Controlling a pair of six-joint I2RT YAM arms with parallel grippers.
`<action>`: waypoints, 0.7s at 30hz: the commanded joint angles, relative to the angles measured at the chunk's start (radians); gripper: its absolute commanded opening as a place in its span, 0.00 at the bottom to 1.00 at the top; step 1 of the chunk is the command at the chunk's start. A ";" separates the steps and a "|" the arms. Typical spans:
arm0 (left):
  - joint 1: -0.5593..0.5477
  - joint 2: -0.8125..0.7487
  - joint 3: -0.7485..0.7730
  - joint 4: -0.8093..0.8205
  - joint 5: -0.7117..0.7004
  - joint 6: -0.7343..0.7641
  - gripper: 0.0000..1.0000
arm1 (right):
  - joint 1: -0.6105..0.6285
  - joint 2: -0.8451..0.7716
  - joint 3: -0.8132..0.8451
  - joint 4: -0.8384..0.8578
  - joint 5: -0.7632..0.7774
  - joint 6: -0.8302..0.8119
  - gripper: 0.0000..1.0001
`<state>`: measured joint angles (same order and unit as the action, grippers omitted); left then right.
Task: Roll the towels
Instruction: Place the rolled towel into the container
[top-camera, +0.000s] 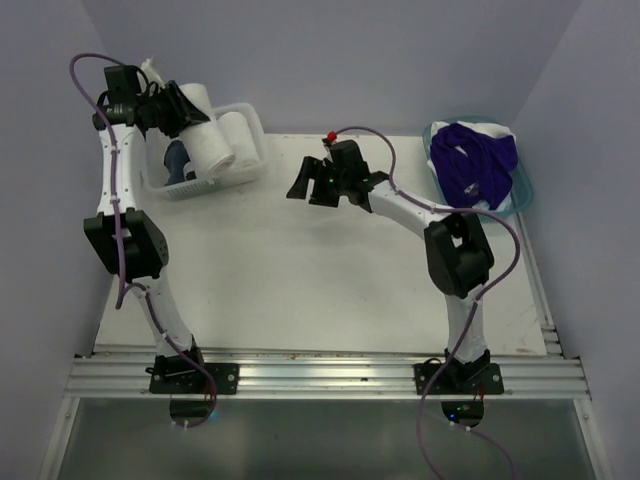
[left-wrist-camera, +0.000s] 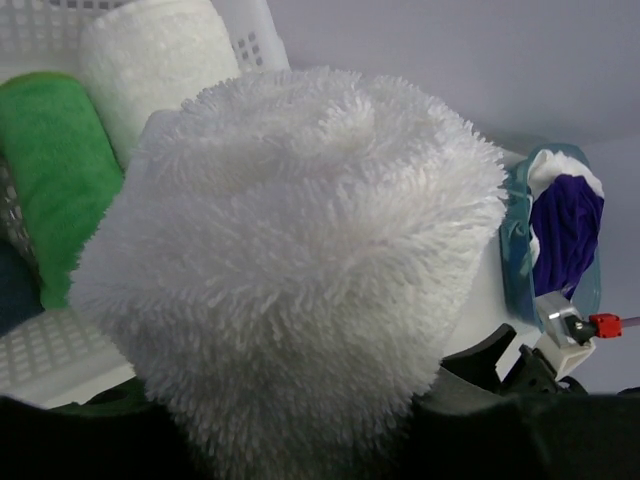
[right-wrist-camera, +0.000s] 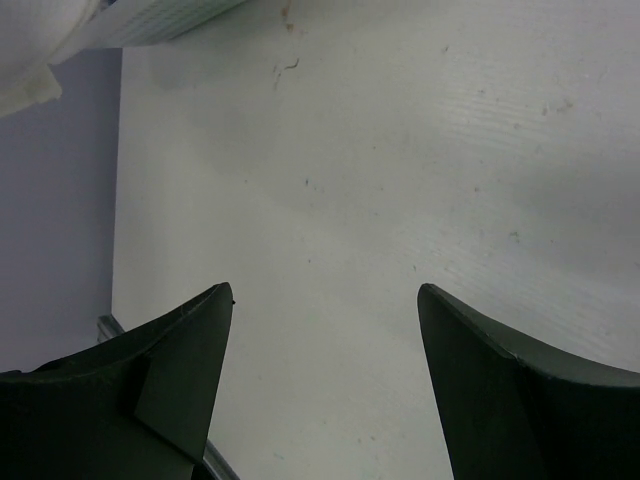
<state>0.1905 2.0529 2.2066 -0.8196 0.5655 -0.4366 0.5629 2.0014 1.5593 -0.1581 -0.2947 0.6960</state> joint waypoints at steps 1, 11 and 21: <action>0.038 0.064 0.082 0.091 0.102 -0.045 0.15 | 0.005 0.106 0.155 0.075 0.032 0.077 0.78; 0.043 0.046 0.039 0.154 0.137 -0.062 0.15 | 0.031 0.479 0.655 0.083 0.129 0.232 0.76; 0.052 0.021 0.027 0.135 0.169 -0.065 0.14 | 0.045 0.769 1.052 0.126 0.215 0.367 0.68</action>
<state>0.2337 2.1300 2.2063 -0.7406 0.6796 -0.4793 0.5980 2.7575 2.5607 -0.0814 -0.1467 1.0061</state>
